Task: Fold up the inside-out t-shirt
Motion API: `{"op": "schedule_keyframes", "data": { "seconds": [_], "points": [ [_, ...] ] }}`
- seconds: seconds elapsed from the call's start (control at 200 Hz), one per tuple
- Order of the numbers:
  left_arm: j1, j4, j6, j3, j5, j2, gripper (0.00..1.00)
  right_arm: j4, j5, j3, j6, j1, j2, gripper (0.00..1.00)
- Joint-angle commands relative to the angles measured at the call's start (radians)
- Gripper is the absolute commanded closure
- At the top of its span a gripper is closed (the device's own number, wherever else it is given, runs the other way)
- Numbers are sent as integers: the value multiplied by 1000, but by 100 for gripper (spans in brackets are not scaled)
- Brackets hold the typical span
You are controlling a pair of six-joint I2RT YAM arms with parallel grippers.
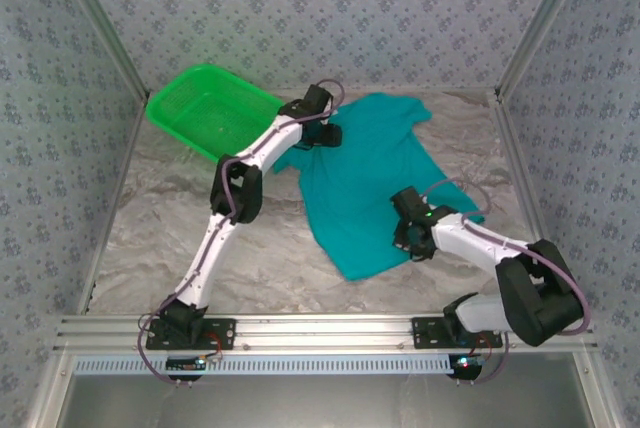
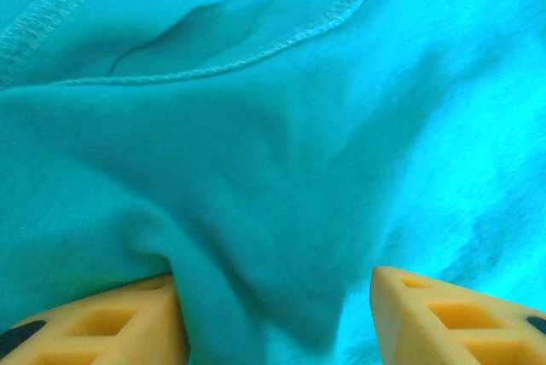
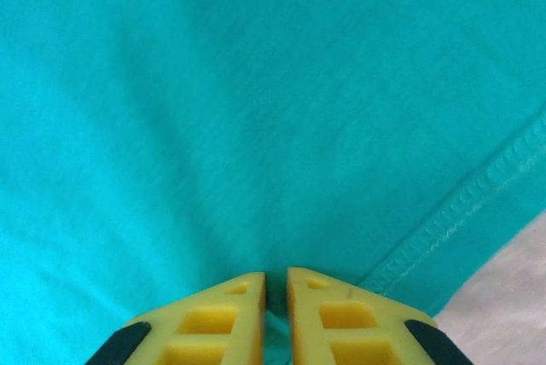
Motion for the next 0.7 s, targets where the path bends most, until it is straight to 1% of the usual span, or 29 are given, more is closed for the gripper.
{"op": "schedule_keyframes", "data": {
  "seconds": [0.0,0.06,0.135,0.2,0.265,0.32,0.46,0.52,0.61,0.695],
  "points": [
    [-12,-84,70,122,126,109,42,-70,26,-1,205,147,35,84],
    [-14,-81,78,155,151,122,41,-93,56,25,262,217,37,84],
    [-14,-92,95,156,167,99,41,-145,90,60,282,266,14,83],
    [-19,-123,120,145,165,50,40,-200,111,84,288,277,-21,80],
    [-22,-135,149,97,162,-26,40,-243,111,88,281,260,-65,74],
    [-30,-123,169,24,158,-110,40,-257,91,84,255,228,-110,70],
    [-74,-77,228,-211,112,-354,40,-329,45,64,175,85,-196,64],
    [-104,-44,255,-344,100,-463,40,-332,-6,41,146,8,-225,63],
    [-163,33,269,-593,114,-630,40,-292,-91,-14,116,-98,-271,62],
    [-234,169,291,-834,139,-770,40,-272,-173,-41,71,-199,-307,62]
  ]
}}
